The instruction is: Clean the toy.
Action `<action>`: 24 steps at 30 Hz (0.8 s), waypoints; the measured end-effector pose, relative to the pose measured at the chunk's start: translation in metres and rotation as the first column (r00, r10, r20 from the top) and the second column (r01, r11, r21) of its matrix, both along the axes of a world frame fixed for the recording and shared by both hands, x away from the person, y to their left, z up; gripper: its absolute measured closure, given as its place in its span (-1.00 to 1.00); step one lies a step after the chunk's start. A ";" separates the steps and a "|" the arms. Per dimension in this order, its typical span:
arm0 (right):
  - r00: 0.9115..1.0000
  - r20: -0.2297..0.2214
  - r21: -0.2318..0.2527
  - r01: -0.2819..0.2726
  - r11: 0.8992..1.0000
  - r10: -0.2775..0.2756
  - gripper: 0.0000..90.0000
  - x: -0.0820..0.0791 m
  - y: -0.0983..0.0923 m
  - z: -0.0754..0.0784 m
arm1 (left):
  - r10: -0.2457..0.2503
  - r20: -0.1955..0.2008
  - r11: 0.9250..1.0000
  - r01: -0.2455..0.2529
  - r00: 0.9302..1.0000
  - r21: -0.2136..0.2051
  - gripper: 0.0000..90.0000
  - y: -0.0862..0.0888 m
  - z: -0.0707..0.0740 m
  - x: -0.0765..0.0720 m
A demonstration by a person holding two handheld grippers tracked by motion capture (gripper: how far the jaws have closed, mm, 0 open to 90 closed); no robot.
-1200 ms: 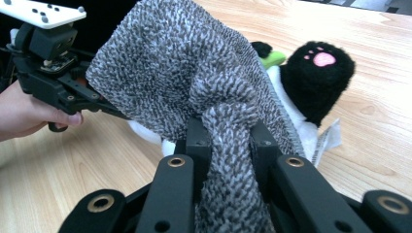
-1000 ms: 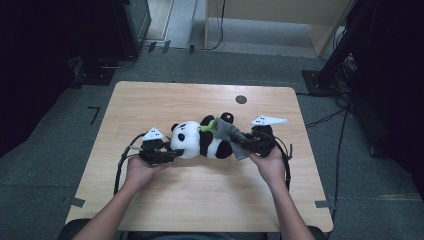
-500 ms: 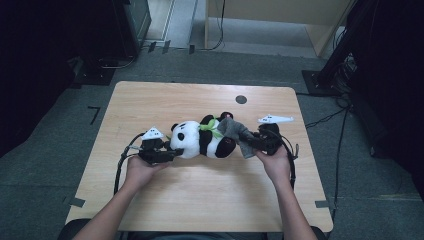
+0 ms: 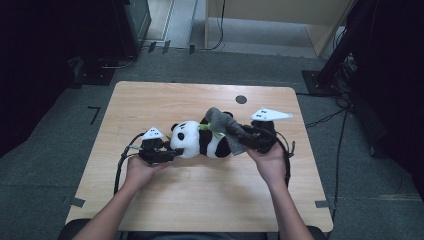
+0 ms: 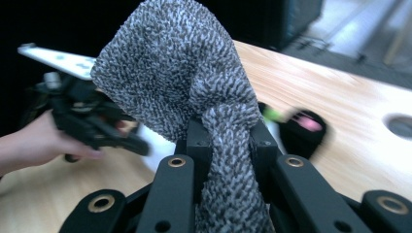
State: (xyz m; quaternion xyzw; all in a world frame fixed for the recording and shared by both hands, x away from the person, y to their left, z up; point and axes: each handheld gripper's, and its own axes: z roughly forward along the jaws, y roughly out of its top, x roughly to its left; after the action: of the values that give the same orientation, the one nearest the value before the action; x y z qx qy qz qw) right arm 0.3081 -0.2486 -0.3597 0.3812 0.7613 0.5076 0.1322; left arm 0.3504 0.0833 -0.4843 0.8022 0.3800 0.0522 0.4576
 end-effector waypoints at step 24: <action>0.970 -0.194 -0.301 -0.202 0.932 0.147 0.75 0.012 0.098 -0.105 | 0.004 -0.010 1.000 -0.004 1.000 0.020 0.07 -0.002 0.001 0.000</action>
State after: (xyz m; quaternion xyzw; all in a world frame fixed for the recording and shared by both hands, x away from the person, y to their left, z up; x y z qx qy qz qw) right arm 0.3198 -0.1507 -0.4652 0.3269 0.8727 0.3535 0.0814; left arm 0.3500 0.0818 -0.4831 0.8063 0.3832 0.0530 0.4475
